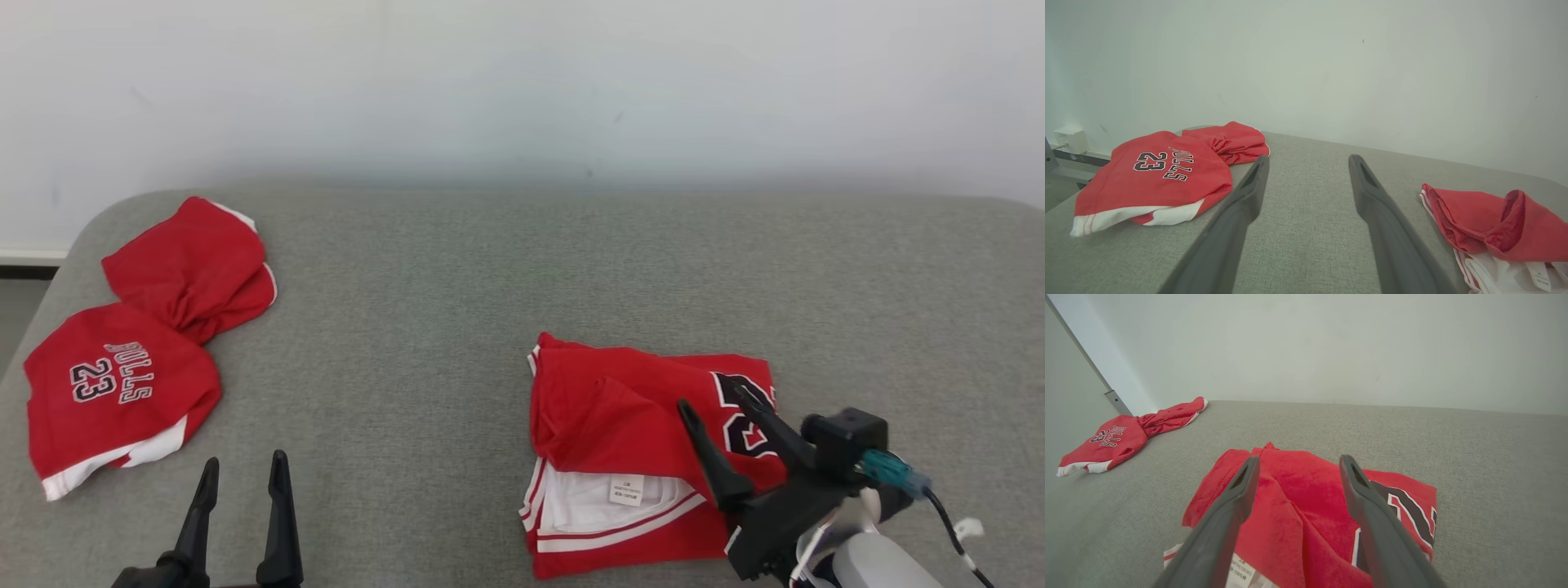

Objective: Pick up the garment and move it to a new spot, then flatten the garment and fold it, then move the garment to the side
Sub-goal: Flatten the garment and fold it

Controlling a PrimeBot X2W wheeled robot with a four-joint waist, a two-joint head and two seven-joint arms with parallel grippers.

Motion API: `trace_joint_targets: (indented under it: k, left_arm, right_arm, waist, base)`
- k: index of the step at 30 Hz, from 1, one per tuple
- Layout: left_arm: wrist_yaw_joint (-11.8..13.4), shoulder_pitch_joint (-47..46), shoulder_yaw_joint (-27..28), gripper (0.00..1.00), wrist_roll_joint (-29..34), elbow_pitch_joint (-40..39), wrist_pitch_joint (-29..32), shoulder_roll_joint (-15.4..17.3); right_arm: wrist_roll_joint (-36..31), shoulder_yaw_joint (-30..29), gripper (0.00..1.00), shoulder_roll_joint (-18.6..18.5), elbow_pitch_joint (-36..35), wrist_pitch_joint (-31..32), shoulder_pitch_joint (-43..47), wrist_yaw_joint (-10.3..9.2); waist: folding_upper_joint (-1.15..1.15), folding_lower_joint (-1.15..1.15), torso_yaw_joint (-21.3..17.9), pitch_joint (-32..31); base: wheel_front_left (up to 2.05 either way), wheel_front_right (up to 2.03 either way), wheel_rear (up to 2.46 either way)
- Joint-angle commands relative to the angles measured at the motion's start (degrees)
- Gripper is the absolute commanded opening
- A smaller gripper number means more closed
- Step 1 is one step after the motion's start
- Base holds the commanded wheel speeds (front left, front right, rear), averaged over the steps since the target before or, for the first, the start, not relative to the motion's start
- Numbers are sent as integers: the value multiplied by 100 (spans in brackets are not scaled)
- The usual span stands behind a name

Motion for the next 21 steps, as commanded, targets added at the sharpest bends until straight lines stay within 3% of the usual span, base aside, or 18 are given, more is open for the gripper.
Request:
trace_joint_targets:
  k: [1, 7, 8, 9, 10, 11, 21]
  left_arm:
    - [-29, -84, -14, 100, -17, 18, -17, -3]
    - [-33, -126, -65, 100, -74, 55, -17, -4]
    - [-34, -127, -63, 100, -79, 60, -17, -3]
    - [-34, -130, -70, 100, -88, 65, -17, -4]
    - [-34, -136, -84, 100, -101, 70, -17, -4]
    - [-35, -131, -79, 100, -115, 70, -17, -4]
    - [-10, -93, -64, 100, -172, 61, -17, -4]
  right_arm:
    - [107, 149, 100, -60, 116, 72, -118, -15]
    - [566, 799, 100, -215, 734, 249, -628, -15]
    - [649, 928, 60, -234, 832, 307, -682, -15]
    - [730, 1033, 35, -259, 889, 306, -739, -15]
    - [823, 1118, 4, -287, 925, 259, -809, -15]
    - [917, 1218, 0, -297, 958, 240, -851, -15]
    - [1264, 2077, 0, -559, 713, -387, -901, -15]
  waist:
    - [0, 0, 123, 44]
    - [0, 0, 351, 110]
    - [0, 0, 377, 114]
    - [0, 0, 407, 118]
    - [0, 0, 435, 125]
    - [0, 0, 447, 126]
    - [0, 0, 426, 162]
  base:
    - [0, 0, 0]
    - [0, 0, 0]
    - [0, 0, 0]
    - [0, 0, 0]
    - [0, 0, 0]
    - [0, 0, 0]
    - [0, 0, 0]
